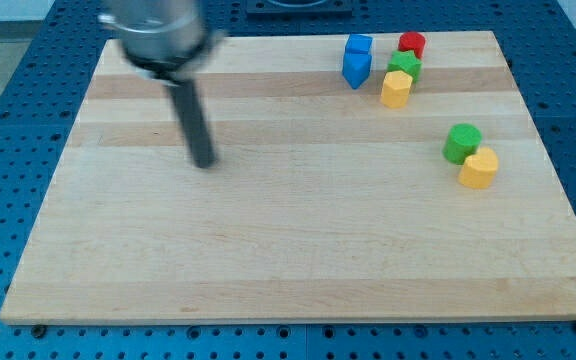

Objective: Separate red circle and green star

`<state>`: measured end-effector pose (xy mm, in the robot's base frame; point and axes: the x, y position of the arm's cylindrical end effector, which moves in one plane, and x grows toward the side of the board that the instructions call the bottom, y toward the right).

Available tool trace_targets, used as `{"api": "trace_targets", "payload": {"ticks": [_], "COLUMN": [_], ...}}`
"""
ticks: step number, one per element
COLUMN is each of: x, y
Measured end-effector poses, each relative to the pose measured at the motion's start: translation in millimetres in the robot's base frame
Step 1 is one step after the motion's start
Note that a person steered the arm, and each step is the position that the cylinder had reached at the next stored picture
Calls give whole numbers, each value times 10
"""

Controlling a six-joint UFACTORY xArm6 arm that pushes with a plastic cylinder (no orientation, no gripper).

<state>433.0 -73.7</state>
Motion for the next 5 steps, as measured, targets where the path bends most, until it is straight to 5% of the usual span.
{"api": "trace_targets", "payload": {"ticks": [3, 5], "x": [-654, -1710], "y": [2789, 2774]}}
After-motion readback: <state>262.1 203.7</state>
